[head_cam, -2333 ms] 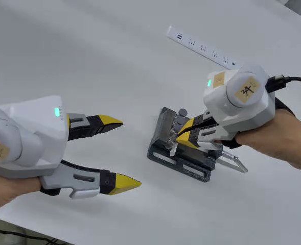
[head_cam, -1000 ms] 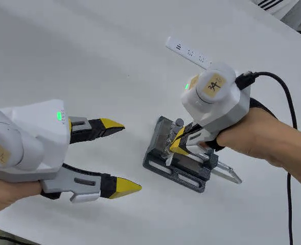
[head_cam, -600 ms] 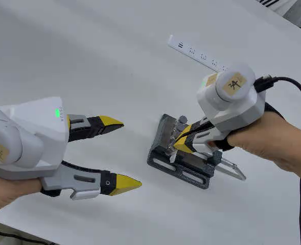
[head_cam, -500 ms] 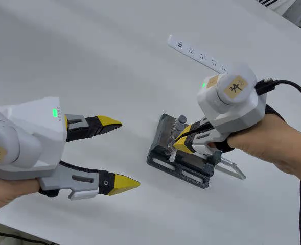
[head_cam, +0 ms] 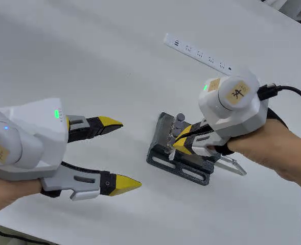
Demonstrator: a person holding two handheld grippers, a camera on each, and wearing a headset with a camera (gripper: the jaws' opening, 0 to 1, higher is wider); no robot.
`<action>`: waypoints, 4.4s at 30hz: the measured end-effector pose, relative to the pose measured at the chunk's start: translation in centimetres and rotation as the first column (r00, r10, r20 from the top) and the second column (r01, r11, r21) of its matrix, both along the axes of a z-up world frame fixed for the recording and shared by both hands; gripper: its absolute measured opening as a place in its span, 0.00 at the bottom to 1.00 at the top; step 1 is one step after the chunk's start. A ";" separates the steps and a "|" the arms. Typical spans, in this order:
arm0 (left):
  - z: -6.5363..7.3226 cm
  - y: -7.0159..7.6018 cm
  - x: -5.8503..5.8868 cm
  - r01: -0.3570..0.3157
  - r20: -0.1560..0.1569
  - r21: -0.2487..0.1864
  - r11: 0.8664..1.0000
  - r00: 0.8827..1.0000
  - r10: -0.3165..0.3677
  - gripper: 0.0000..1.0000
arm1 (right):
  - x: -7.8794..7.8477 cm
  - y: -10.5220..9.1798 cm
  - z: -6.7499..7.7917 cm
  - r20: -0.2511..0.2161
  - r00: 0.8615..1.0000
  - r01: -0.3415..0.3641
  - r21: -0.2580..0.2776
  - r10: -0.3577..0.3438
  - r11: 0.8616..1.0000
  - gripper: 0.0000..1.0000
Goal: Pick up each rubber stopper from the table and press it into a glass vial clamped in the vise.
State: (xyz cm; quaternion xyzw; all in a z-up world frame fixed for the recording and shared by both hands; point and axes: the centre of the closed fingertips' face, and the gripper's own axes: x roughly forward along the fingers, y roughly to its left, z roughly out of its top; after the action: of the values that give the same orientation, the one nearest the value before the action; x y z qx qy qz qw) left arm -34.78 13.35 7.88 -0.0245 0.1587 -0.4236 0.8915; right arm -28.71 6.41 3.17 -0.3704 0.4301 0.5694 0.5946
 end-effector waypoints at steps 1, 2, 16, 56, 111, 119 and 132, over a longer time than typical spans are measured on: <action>0.0 0.0 0.0 0.001 0.000 0.001 1.000 1.000 -0.001 0.65 | 0.0 -0.1 0.1 0.002 1.000 0.002 0.005 -0.002 1.000 0.01; 0.0 0.0 -0.1 0.002 -0.001 0.003 1.000 1.000 -0.002 0.66 | 0.1 -0.2 0.2 0.008 1.000 0.008 0.011 -0.008 1.000 0.01; -0.1 0.2 -0.2 0.036 -0.006 0.043 0.998 0.999 -0.035 0.68 | 0.5 -2.0 2.1 0.043 0.995 0.082 0.073 -0.085 0.994 0.10; -0.8 -0.5 0.3 0.050 -0.032 0.100 0.994 0.998 -0.047 0.92 | -2.7 -13.3 4.1 -0.004 0.905 0.374 0.482 -0.425 0.792 0.57; -2.7 -0.9 0.7 0.025 -0.084 0.135 0.991 0.996 -0.014 0.98 | -4.6 -14.7 3.5 -0.026 0.894 0.375 0.588 -0.447 0.717 0.81; -2.8 -0.9 0.5 0.028 -0.087 0.136 0.990 0.996 -0.016 0.98 | -4.6 -14.6 3.5 -0.024 0.898 0.367 0.591 -0.439 0.718 0.79; -3.0 -1.0 0.7 0.031 -0.088 0.137 0.990 0.996 -0.019 0.98 | -4.5 -14.9 3.5 -0.028 0.899 0.369 0.589 -0.438 0.719 0.78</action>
State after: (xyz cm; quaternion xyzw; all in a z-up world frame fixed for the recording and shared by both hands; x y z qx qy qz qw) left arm -34.08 12.31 4.89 0.0208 0.2263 -0.4213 0.8780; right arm -33.21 -8.50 6.62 -0.1002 0.2714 0.5074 0.8117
